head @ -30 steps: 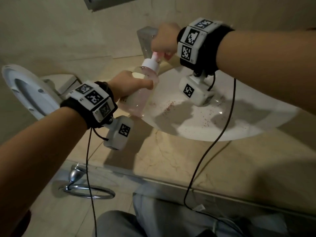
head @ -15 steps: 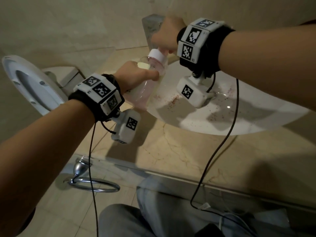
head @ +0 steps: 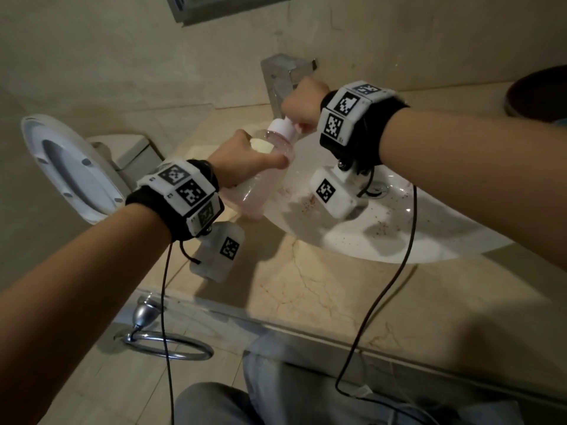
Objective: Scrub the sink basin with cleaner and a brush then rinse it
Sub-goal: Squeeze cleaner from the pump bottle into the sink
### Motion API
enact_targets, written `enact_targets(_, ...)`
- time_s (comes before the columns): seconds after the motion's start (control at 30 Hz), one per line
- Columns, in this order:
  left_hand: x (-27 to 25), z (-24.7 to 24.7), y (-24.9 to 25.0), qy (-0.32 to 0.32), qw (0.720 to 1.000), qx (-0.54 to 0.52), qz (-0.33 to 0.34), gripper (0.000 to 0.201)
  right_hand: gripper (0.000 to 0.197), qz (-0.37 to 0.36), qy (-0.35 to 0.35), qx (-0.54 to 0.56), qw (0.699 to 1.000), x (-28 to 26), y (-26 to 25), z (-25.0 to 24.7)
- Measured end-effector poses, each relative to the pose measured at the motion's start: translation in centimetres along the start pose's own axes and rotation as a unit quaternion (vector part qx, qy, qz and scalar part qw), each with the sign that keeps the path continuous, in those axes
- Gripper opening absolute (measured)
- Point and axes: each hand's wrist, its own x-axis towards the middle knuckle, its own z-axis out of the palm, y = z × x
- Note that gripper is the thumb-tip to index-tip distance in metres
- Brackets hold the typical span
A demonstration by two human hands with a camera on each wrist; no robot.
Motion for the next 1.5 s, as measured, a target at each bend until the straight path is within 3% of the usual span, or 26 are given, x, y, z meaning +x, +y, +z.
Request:
enact_targets(0.1,-0.2,0.0,-0.5,0.019,0.998,0.052,0.016,0.080,0.026,0.008,-0.044,0.035,0.998,0.0,0.5,0.1)
enact_targets(0.23,-0.7,0.5,-0.6,0.045,0.994,0.098,0.021,0.071,0.025,-0.016,-0.037,0.027,0.999,-0.1,0.6,0.2)
enact_targets(0.33,-1.0,0.5,-0.2,0.024,0.993,0.116,0.014,0.050,0.025,-0.023,-0.025,0.011,0.999,-0.2,0.5,-0.1)
enact_targets(0.43,-1.0,0.8,0.2,0.010,0.991,0.130,0.010,0.044,0.028,-0.033,0.011,-0.037,0.999,-0.3,0.8,-1.0)
enact_targets(0.57,-1.3,1.9,1.0,0.026,0.989,0.141,0.029,0.076,0.022,-0.029,0.076,-0.189,0.979,-1.4,1.4,-3.0)
enact_targets(0.63,-1.5,2.2,1.9,0.018,0.990,0.136,0.039,0.069,0.025,-0.034,0.091,-0.221,0.970,-2.1,1.7,-4.4)
enact_targets(0.7,-1.7,2.3,3.3,0.008,0.994,0.101,0.047,0.059,0.022,-0.045,0.095,-0.217,0.970,-2.6,2.7,-6.2)
enact_targets(0.77,-1.9,2.4,4.8,-0.009,0.997,0.056,0.055,0.050,0.033,-0.032,0.098,-0.155,0.983,-2.9,3.5,-8.1)
enact_targets(1.0,-2.7,3.9,8.3,-0.028,0.995,-0.070,0.072,0.041,0.031,-0.046,0.102,-0.036,0.993,-3.2,4.7,-11.3)
enact_targets(1.17,-2.0,5.2,9.6,-0.036,0.994,-0.080,0.057,0.046,0.031,-0.020,0.049,-0.041,0.998,-2.5,6.4,-11.9)
enact_targets(1.33,0.7,5.6,10.0,-0.035,0.996,-0.051,0.069,0.050,0.027,-0.018,0.049,-0.036,0.998,-0.1,7.1,-12.2)
enact_targets(1.5,3.2,6.0,9.1,-0.034,0.996,-0.037,0.070,0.078,0.020,-0.015,0.040,-0.089,0.995,2.1,7.2,-11.3)
